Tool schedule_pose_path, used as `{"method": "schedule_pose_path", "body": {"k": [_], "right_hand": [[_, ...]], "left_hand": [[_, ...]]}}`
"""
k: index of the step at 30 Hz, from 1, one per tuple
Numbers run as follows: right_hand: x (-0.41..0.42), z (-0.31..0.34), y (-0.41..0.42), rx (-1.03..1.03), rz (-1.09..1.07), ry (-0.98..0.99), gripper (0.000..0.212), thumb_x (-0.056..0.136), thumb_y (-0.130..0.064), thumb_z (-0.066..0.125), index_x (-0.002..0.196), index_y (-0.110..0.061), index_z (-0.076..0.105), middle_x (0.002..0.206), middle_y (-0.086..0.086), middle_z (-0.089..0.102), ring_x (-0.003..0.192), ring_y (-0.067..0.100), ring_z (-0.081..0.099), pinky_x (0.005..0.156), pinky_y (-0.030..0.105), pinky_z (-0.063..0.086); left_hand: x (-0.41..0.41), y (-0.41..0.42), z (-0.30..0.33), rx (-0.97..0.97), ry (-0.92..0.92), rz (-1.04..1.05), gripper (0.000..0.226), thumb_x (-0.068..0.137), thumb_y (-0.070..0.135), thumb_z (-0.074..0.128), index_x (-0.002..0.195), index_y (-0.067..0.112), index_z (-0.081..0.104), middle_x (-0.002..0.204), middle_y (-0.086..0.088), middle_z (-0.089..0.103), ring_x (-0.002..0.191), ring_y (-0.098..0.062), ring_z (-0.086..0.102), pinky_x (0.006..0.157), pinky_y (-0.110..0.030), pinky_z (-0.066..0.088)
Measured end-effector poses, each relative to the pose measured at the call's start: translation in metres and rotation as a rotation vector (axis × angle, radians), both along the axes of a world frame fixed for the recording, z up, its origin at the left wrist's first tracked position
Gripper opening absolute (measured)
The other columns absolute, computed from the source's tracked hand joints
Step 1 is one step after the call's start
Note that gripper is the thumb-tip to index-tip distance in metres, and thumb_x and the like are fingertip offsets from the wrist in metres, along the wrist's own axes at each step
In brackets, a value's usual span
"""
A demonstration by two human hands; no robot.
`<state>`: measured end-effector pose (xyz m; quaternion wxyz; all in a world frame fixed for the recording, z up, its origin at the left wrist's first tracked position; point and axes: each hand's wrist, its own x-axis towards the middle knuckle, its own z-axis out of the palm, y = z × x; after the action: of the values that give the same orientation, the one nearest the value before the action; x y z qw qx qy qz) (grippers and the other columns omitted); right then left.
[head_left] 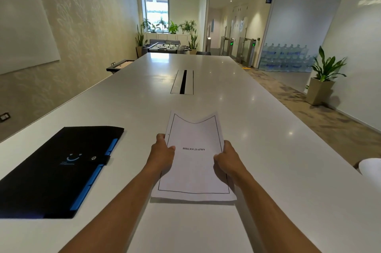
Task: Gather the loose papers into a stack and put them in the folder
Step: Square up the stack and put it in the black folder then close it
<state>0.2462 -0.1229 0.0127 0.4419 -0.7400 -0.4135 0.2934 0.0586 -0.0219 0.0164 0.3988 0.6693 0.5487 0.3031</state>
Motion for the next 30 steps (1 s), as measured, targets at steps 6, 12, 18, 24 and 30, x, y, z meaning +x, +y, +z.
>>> {"method": "schedule_pose_path", "body": {"k": [6, 12, 18, 24, 30], "right_hand": [[-0.009, -0.007, 0.006, -0.115, 0.031, -0.198, 0.041, 0.083, -0.005, 0.047, 0.125, -0.009, 0.046, 0.115, 0.012, 0.060, 0.094, 0.026, 0.057, 0.073, 0.030, 0.043], [-0.013, -0.012, 0.004, -0.143, -0.011, -0.326, 0.028, 0.077, -0.011, 0.054, 0.105, -0.012, 0.051, 0.098, 0.007, 0.063, 0.082, 0.024, 0.060, 0.067, 0.031, 0.049], [-0.013, -0.016, 0.000, -0.235, -0.025, -0.589, 0.036, 0.080, -0.030, 0.055, 0.111, -0.011, 0.050, 0.105, 0.008, 0.057, 0.090, 0.029, 0.059, 0.071, 0.032, 0.042], [-0.008, -0.018, 0.001, -0.326, -0.067, -0.762, 0.048, 0.080, -0.041, 0.054, 0.117, -0.010, 0.054, 0.120, 0.013, 0.051, 0.108, 0.031, 0.051, 0.082, 0.039, 0.041], [-0.033, -0.008, 0.014, -0.170, -0.136, -0.855, 0.059, 0.081, -0.052, 0.053, 0.126, -0.012, 0.055, 0.126, 0.013, 0.056, 0.115, 0.033, 0.050, 0.088, 0.044, 0.040]], "left_hand": [[-0.002, -0.006, -0.014, 0.093, 0.175, -0.028, 0.060, 0.095, 0.005, 0.053, 0.147, 0.009, 0.023, 0.143, -0.023, 0.041, 0.124, -0.035, 0.049, 0.096, -0.038, 0.041], [-0.006, -0.008, -0.028, 0.265, 0.297, -0.054, 0.066, 0.090, 0.002, 0.054, 0.147, 0.022, 0.027, 0.140, -0.010, 0.031, 0.099, -0.025, 0.053, 0.080, -0.034, 0.045], [-0.015, -0.001, -0.042, 0.440, 0.548, -0.018, 0.029, 0.094, 0.029, 0.051, 0.119, 0.018, 0.061, 0.132, -0.004, 0.053, 0.116, -0.026, 0.046, 0.092, -0.039, 0.038], [-0.028, 0.001, -0.043, 0.500, 0.589, -0.096, 0.033, 0.096, 0.040, 0.047, 0.121, 0.025, 0.063, 0.134, -0.001, 0.056, 0.123, -0.024, 0.045, 0.095, -0.041, 0.035], [-0.068, 0.011, -0.029, 0.625, 0.466, 0.041, 0.027, 0.096, 0.032, 0.052, 0.119, 0.022, 0.062, 0.130, -0.001, 0.058, 0.121, -0.019, 0.050, 0.100, -0.039, 0.037]]}}
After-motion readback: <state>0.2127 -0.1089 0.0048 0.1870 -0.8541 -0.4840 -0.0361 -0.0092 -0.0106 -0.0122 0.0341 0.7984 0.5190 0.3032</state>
